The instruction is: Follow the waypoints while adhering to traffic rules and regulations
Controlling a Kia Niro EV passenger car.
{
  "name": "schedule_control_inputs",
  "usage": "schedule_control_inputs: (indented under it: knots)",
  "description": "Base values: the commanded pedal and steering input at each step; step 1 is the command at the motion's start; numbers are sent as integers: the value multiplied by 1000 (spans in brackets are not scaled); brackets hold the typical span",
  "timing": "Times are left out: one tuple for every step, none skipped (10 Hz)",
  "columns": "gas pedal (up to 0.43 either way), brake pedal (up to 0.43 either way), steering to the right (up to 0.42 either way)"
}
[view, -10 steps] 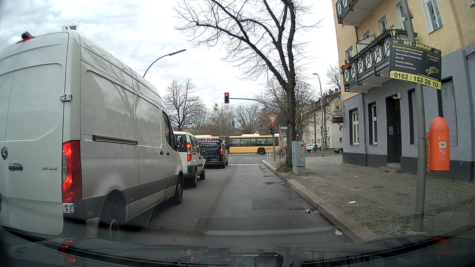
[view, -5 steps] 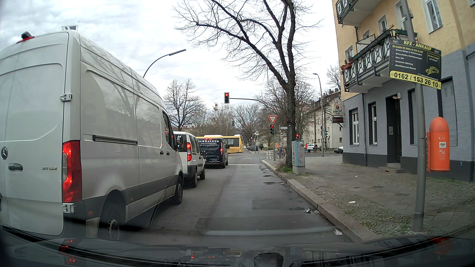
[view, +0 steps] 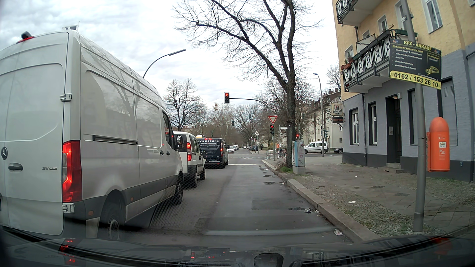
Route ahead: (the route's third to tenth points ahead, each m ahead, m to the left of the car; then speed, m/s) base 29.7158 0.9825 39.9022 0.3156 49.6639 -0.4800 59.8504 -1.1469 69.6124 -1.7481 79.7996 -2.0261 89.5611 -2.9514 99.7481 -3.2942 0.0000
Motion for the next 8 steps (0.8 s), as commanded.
schedule_control_inputs:
  knots:
    - [0,427,-18]
    - [0,427,-18]
    - [0,427,-18]
    - [0,427,-18]
    - [0,427,-18]
    - [0,427,-18]
    - [0,427,-18]
    - [0,427,-19]
